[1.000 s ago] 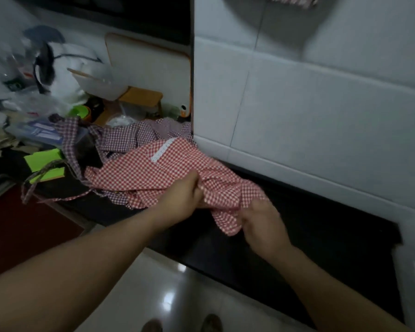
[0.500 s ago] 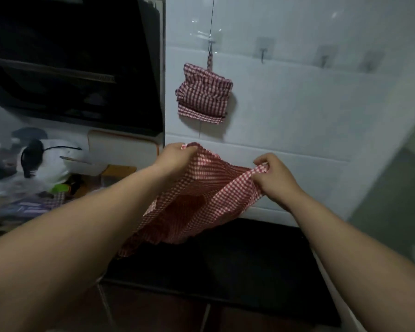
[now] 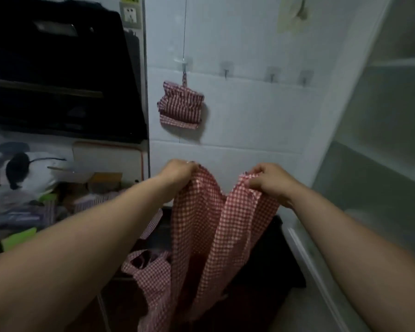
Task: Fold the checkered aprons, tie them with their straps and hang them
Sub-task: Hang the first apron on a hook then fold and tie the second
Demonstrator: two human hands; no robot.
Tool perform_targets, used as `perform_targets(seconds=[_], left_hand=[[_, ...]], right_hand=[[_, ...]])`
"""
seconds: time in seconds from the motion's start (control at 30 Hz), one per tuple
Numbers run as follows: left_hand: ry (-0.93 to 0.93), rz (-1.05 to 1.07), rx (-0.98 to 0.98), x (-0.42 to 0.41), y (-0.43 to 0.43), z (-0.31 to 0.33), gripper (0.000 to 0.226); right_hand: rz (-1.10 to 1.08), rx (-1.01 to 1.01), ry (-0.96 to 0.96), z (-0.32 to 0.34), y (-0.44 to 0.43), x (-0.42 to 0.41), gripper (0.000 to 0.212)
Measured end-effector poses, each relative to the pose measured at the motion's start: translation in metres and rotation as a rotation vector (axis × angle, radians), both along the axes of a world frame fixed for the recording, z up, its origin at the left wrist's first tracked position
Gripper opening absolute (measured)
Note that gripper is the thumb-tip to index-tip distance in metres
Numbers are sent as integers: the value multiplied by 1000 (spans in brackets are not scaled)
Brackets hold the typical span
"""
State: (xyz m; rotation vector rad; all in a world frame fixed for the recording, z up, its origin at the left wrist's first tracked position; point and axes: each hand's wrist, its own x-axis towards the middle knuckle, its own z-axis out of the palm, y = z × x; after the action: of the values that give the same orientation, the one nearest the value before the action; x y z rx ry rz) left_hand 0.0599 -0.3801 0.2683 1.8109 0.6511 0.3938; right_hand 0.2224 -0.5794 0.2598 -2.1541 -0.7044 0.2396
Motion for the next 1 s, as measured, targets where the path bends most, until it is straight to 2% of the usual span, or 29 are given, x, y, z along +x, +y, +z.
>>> perform_targets(seconds=[0.03,0.2,0.33,0.53,0.67,0.73,0.8,0.9,1.0], left_hand=[[39,0,-22,-3,-5,-18,29],[39,85,-205,-16,-32,-86,28],[-2,79,-337,-19,-46,-103,37],[70,-23,-423,-10,-85,-108,33],[7,-220,-535,-15,-97,-102,23],[-65,-259,-518,-17,-102,-101,21],[-129,-190,-420,-16,-104,-104,19],[-162,-69,-278,-12,-104,-106,11],[-174,-26,-230,-10,-106,-106,8]], right_hand=[[3,-6,18,-15,-5,-5,13],[-52,91,79,-76,-27,-40,19],[-54,330,227,-91,-41,-52,18],[63,206,182,-113,-32,-79,26],[14,289,171,-113,-25,-90,26],[-66,371,215,-107,-24,-89,26],[-105,416,230,-103,-23,-87,25],[-81,424,257,-97,-25,-89,20],[-51,427,311,-95,-24,-93,16]])
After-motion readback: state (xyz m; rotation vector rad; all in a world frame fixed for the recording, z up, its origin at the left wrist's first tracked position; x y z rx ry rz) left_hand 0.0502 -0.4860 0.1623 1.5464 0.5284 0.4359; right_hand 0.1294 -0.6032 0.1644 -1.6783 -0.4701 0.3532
